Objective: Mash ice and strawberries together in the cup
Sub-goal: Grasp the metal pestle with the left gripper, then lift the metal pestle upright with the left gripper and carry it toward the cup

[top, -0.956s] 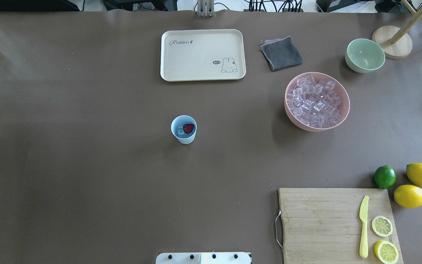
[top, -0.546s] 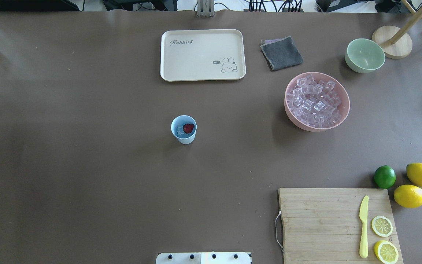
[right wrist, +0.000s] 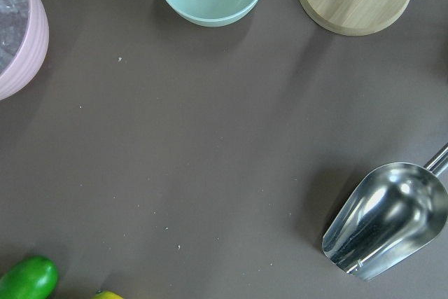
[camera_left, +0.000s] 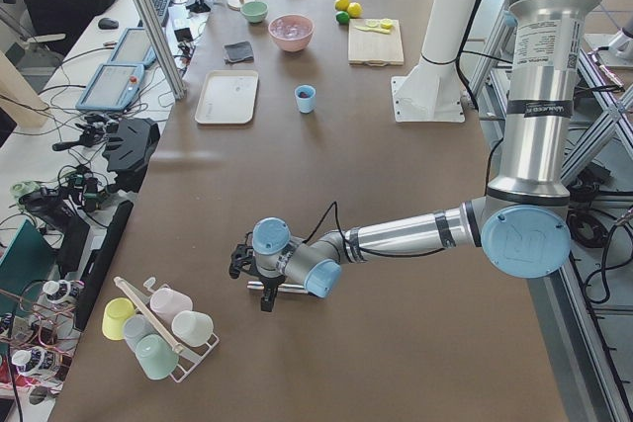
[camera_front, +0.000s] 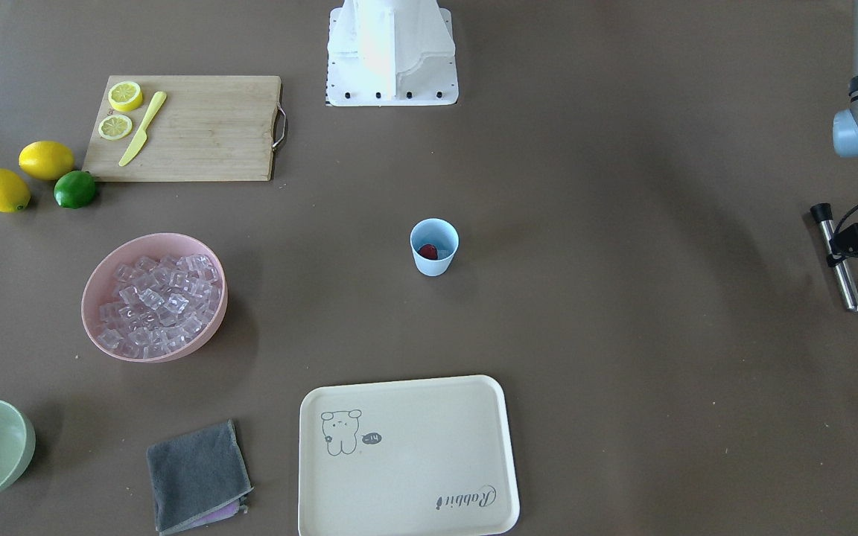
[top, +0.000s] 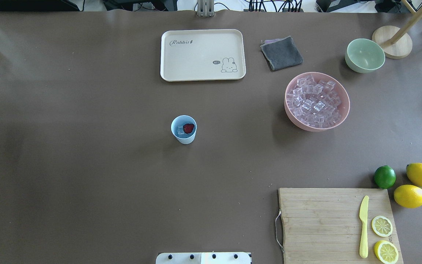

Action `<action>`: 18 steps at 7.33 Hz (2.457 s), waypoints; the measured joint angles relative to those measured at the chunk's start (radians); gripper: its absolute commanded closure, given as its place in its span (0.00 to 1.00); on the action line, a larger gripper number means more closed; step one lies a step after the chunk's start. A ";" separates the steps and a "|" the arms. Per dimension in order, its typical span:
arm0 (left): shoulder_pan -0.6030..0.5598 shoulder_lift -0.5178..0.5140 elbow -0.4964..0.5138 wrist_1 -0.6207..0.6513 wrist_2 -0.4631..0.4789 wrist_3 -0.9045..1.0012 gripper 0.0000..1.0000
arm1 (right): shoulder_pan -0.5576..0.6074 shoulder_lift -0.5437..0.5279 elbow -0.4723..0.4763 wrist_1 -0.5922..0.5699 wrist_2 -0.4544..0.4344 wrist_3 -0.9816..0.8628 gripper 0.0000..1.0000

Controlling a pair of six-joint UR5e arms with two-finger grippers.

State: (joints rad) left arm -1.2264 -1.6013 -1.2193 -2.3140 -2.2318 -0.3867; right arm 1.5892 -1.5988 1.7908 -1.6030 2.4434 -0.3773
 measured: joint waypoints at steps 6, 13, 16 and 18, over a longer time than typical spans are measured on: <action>0.043 0.007 0.017 -0.082 0.031 -0.025 1.00 | 0.000 -0.029 0.034 0.000 0.001 0.008 0.01; 0.053 -0.128 -0.345 -0.092 0.213 -0.427 1.00 | 0.000 -0.045 0.066 -0.001 0.015 0.015 0.01; 0.292 -0.151 -0.550 -0.090 0.683 -0.612 1.00 | 0.000 -0.040 0.060 -0.010 -0.030 0.016 0.01; 0.421 -0.241 -0.560 -0.087 0.866 -0.618 1.00 | -0.003 -0.042 0.040 -0.013 -0.093 0.032 0.01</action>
State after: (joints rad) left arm -0.8052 -1.8419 -1.7795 -2.4014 -1.3653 -1.0049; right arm 1.5864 -1.6406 1.8309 -1.6156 2.3508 -0.3454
